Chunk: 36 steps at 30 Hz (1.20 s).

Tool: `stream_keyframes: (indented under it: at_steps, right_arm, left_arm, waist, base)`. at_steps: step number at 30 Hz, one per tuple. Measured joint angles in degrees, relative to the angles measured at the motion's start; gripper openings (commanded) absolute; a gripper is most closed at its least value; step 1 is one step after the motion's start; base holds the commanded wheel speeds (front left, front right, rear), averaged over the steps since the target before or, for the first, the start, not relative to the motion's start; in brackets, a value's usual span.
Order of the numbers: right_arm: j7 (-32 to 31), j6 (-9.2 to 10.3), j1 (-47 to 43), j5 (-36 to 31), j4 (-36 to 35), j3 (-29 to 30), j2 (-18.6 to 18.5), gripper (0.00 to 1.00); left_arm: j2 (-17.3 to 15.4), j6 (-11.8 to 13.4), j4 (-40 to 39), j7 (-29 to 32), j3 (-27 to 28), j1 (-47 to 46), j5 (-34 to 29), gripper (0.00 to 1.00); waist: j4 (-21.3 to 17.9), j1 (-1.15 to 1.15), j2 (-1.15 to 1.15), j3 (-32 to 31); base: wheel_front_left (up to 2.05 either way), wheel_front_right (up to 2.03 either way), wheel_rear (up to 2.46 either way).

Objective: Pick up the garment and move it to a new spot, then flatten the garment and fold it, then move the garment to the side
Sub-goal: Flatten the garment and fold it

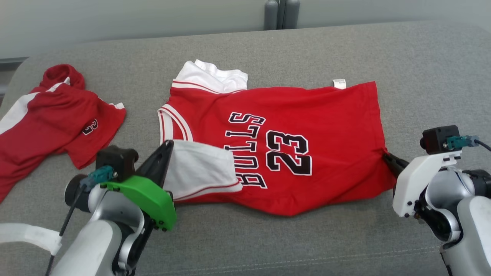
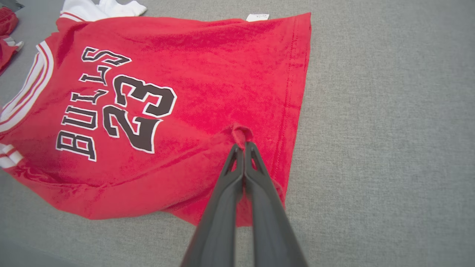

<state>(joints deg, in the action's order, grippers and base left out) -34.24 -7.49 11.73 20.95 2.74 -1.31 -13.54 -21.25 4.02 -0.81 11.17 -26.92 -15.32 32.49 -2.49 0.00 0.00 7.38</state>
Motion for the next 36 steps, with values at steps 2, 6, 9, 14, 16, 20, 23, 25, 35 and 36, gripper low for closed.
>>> stream_keyframes:
  at_steps: [2,6,9,14,16,20,23,25,35,36]
  right_arm:
    - [1.9,0.0,2.6,-0.2,1.6,-1.0,-0.6,0.0]
    - [5.4,-0.01,6.4,-0.1,5.1,-2.4,-1.3,0.0]
    - [8.2,-0.01,8.3,-0.3,8.0,-2.9,-2.1,0.0]
    - [12.8,-0.01,10.6,-0.6,12.3,-2.8,-2.1,0.0]
    - [14.3,-0.01,11.4,-0.7,14.3,-3.2,-2.0,0.0]
    - [16.6,-0.01,12.5,-2.1,18.2,-3.2,-2.1,0.0]
    - [17.6,-0.01,13.2,-3.4,20.8,-2.7,-2.2,0.0]
    - [18.0,-0.01,13.3,-3.7,22.1,-2.4,-2.0,0.0]
    - [20.5,-0.01,13.3,-4.0,25.9,-1.4,-0.4,0.0]
    - [20.9,-0.01,13.3,-3.9,26.2,-1.0,-0.2,0.5]
  left_arm:
    - [0.7,-0.4,2.8,-0.9,0.2,-3.5,-0.6,0.0]
    - [2.1,-1.4,7.8,-3.0,0.3,-8.2,-1.1,0.0]
    - [2.8,-2.1,11.4,-4.3,0.3,-11.0,-1.4,0.0]
    - [3.8,-3.6,16.7,-6.3,-0.4,-14.4,-2.2,0.0]
    - [4.2,-4.1,18.5,-6.9,-0.9,-15.5,-2.6,0.0]
    - [5.4,-4.5,21.2,-9.0,-1.2,-18.0,-3.2,0.0]
    - [6.0,-4.2,22.4,-10.8,-0.9,-19.6,-3.6,0.0]
    - [6.1,-4.2,23.3,-11.3,-0.9,-20.2,-3.6,0.0]
    - [6.9,-3.4,26.3,-14.4,0.0,-20.6,-3.3,0.0]
    - [7.0,-3.2,26.8,-14.5,0.0,-20.6,-3.3,0.1]
  waist:
    - [-0.2,0.0,0.0,1.1]
    - [-0.6,0.0,0.0,3.3]
    - [-0.9,0.0,0.0,4.8]
    - [-1.2,0.0,0.0,6.7]
    - [-1.2,0.0,0.0,7.2]
    - [-1.2,0.0,0.0,7.8]
    - [-0.9,0.0,0.0,7.9]
    - [-0.8,0.0,0.0,8.0]
    - [-0.6,0.0,0.0,7.7]
    - [-0.6,0.0,0.0,7.6]
  base:
    - [0.0,0.0,0.0]
    - [0.0,0.0,0.0]
    - [0.0,0.0,0.0]
    - [0.0,0.0,0.0]
    - [0.0,0.0,0.0]
    - [0.0,0.0,0.0]
    - [0.0,0.0,0.0]
    - [0.0,0.0,0.0]
    - [0.0,0.0,0.0]
    - [0.0,0.0,0.0]
